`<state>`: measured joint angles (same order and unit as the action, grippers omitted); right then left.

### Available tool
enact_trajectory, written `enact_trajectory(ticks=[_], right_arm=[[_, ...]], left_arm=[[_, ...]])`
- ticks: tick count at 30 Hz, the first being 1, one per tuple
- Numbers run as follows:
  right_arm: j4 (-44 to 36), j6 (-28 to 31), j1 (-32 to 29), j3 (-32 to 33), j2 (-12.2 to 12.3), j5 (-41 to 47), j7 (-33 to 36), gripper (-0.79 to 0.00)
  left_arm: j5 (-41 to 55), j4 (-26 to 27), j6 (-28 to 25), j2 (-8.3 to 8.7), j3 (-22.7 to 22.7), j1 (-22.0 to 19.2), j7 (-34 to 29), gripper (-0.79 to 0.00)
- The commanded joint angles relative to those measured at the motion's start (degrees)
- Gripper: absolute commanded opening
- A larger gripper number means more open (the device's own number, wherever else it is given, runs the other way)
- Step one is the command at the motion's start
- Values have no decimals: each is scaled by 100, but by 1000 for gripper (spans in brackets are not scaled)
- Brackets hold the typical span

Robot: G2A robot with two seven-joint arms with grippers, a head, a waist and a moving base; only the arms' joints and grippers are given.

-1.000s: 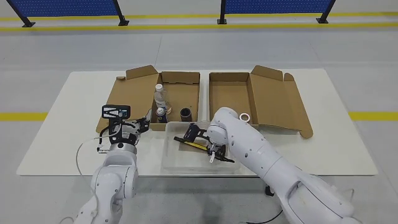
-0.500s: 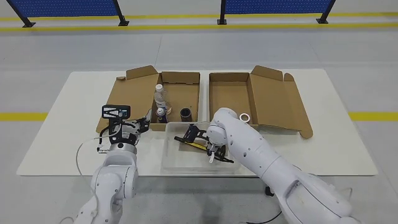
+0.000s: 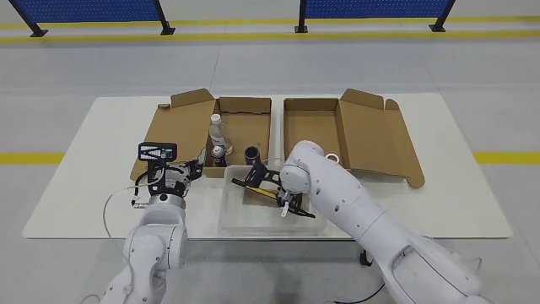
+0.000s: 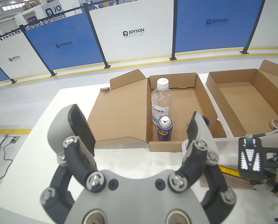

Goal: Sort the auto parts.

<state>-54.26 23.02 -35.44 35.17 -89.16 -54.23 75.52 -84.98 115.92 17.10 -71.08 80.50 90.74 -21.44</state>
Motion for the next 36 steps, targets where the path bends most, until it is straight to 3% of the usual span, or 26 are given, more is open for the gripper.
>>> enact_trajectory(ticks=[1,18,24,36], right_arm=[[-251,-46,-81,119,71,-7,69,-785],[-2861,-268,-1282,1913,783,539,414,-785],[-3129,-304,-1553,2229,893,740,152,-785],[-3108,-403,-1556,2065,949,784,30,-785]], left_arm=[[1,0,0,0,0,0,0,0],[1,0,0,0,0,0,0,0],[1,0,0,0,0,0,0,0],[1,0,0,0,0,0,0,0]])
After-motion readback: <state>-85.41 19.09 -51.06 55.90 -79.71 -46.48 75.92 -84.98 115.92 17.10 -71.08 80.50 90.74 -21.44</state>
